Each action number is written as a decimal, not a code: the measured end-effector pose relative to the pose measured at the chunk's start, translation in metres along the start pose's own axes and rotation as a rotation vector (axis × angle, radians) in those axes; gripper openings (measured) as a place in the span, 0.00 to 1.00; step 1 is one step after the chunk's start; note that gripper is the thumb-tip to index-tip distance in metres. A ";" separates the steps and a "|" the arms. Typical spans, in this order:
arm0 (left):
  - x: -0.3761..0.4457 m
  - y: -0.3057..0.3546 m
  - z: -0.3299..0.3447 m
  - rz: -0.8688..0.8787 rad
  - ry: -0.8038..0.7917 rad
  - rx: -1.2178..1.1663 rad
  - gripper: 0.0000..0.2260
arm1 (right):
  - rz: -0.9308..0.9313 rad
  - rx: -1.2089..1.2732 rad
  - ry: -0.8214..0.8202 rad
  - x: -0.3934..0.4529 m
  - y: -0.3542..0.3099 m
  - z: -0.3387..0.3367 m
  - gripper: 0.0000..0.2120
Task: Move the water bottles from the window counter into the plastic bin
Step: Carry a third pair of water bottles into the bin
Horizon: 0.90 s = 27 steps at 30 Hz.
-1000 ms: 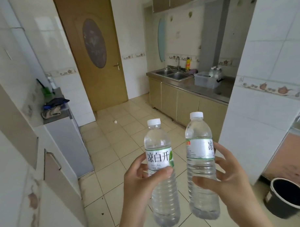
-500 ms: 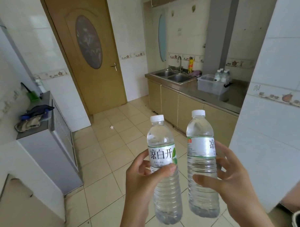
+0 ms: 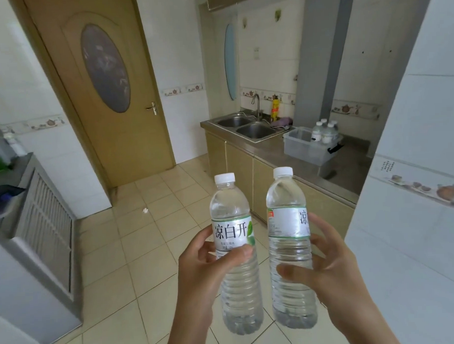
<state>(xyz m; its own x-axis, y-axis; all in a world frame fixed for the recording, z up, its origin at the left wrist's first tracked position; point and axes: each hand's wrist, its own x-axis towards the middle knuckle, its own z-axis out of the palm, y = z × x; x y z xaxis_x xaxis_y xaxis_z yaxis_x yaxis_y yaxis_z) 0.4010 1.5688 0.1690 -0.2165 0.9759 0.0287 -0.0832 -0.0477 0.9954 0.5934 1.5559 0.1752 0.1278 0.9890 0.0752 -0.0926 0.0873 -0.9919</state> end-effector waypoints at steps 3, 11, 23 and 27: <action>0.047 -0.005 0.030 0.001 -0.027 0.000 0.29 | 0.006 0.004 0.040 0.047 0.004 -0.015 0.42; 0.194 -0.024 0.109 -0.029 -0.115 0.002 0.29 | -0.028 -0.044 0.138 0.196 0.018 -0.043 0.43; 0.390 -0.028 0.224 -0.053 -0.299 0.003 0.18 | -0.055 -0.065 0.262 0.394 0.027 -0.084 0.43; 0.448 -0.041 0.260 -0.076 -0.323 0.026 0.19 | -0.045 -0.078 0.285 0.459 0.037 -0.098 0.43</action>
<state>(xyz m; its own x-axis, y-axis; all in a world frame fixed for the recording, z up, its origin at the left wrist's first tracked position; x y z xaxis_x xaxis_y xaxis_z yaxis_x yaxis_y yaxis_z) 0.5599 2.0631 0.1651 0.1090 0.9938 -0.0219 -0.0616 0.0288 0.9977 0.7457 2.0010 0.1624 0.4027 0.9100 0.0984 -0.0058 0.1100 -0.9939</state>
